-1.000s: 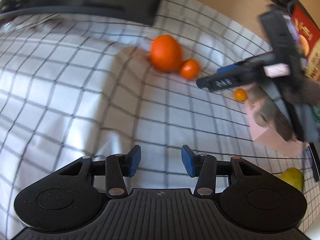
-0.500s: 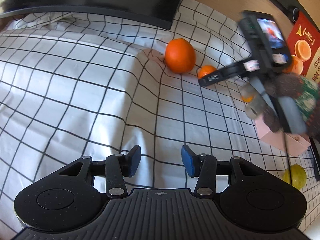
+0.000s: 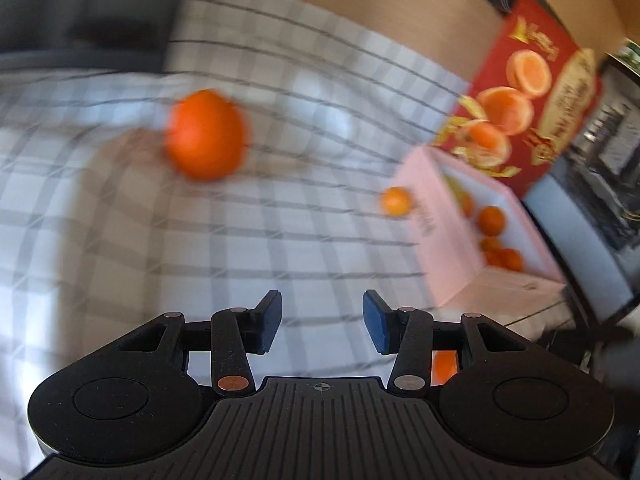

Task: Organize fruits

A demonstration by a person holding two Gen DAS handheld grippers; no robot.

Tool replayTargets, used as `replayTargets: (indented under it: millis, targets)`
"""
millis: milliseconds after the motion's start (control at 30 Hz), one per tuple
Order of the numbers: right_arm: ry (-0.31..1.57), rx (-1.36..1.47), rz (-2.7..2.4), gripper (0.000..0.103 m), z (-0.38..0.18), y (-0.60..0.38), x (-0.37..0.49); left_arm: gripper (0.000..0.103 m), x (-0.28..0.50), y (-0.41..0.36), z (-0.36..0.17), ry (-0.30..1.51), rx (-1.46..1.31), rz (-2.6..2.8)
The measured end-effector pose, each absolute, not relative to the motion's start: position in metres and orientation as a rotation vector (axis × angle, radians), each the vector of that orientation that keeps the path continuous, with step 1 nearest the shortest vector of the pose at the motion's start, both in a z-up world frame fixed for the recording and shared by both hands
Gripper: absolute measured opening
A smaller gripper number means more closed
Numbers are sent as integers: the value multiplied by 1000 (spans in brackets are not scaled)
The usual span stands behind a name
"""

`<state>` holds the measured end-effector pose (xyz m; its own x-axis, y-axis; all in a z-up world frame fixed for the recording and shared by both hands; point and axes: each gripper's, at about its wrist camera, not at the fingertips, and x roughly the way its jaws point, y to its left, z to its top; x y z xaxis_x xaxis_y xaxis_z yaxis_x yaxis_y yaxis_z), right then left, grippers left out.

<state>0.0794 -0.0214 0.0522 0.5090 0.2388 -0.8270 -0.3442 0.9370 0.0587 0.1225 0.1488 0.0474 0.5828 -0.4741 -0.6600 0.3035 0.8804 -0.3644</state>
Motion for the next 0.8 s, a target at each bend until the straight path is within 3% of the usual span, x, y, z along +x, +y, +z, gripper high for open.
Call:
replayTargets:
  millis: [333,533,633,800]
  targets:
    - [923,-45,251,49,44,-55,25,50,134,78,43,871,-140,-578]
    - [835,-10,213,57,65,-80,0,50,111,70,41,900,-132,-627]
    - [793,-77,154,67,69,-84,-9,49,97,67,42,895,-114,-630]
    - [781,-55,82,70,65,-104,-14,51,83,61,45,873,-61,-631]
